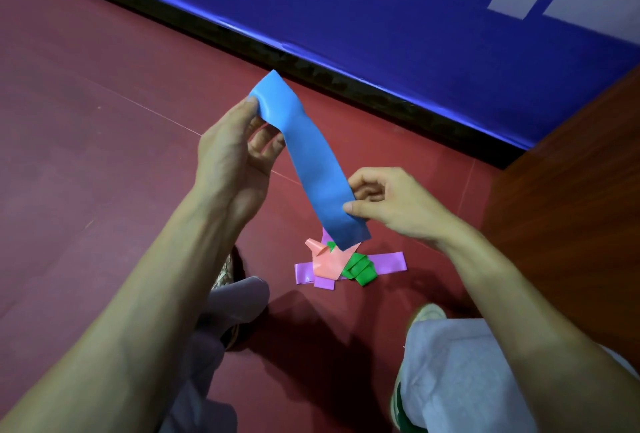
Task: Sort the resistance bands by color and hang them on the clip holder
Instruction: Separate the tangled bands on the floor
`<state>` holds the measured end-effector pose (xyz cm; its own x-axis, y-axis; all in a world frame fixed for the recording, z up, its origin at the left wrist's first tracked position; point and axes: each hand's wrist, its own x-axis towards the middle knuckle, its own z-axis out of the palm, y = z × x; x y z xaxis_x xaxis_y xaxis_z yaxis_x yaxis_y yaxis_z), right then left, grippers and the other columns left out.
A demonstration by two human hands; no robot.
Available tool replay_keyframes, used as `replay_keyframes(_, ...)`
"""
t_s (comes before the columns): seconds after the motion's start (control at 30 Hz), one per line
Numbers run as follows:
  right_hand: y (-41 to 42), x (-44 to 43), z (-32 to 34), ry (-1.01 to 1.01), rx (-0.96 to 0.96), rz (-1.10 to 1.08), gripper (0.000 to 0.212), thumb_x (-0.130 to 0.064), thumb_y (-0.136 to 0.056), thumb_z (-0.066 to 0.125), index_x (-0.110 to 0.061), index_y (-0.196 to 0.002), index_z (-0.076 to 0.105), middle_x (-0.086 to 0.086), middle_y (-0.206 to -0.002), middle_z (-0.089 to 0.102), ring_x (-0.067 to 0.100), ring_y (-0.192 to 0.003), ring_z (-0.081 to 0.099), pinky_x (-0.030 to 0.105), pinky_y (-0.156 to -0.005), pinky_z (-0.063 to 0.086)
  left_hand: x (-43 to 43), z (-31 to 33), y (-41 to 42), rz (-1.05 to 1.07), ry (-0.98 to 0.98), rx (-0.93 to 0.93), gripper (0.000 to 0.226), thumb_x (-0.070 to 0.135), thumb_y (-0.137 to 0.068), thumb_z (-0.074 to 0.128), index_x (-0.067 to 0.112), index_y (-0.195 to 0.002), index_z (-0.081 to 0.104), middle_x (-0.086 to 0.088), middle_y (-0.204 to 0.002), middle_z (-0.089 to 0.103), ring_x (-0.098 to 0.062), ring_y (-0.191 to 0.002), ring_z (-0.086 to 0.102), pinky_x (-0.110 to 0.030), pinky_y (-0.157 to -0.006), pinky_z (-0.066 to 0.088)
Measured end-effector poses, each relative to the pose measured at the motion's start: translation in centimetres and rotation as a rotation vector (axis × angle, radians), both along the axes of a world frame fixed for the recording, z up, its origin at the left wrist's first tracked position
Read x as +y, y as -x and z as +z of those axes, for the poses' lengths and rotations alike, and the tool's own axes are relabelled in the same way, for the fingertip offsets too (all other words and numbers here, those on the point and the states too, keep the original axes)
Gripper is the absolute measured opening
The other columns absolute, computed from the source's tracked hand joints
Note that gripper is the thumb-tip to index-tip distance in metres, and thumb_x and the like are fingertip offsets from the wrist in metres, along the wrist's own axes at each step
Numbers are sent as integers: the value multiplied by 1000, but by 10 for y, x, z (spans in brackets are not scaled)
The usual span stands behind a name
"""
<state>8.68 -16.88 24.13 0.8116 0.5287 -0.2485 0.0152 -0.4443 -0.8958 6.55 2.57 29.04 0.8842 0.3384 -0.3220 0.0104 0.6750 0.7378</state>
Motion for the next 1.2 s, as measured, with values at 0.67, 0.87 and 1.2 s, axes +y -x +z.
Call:
replay_keyframes(0.67, -5, -6, 15, -94, 79, -412, 19, 0, -86, 57, -13, -90, 71, 3, -75, 69, 11, -67, 58, 25, -59, 48, -2, -3, 0, -41, -76, 45, 12, 22, -91, 45, 17, -80, 50, 1, -74, 50, -15, -67, 52, -26, -64, 44)
replay_keyframes(0.87, -9, -8, 23, -282, 161, -562, 29, 6, -87, 52, -14, -90, 72, 9, -87, 70, 15, -71, 66, 33, -66, 59, -19, -5, 5, -368, -546, 212, 38, 19, -95, 45, 11, -58, 52, -5, -44, 47, -25, -49, 58, -31, -61, 43)
replay_keyframes(1.2, -4, -9, 25, -261, 60, -319, 32, 9, -88, 54, -16, -94, 72, 2, -85, 71, 7, -71, 64, 18, -61, 54, -29, -19, 5, -522, -1272, -18, 32, 22, -92, 59, 24, -124, 60, 10, -116, 63, -5, -103, 60, -20, -89, 48)
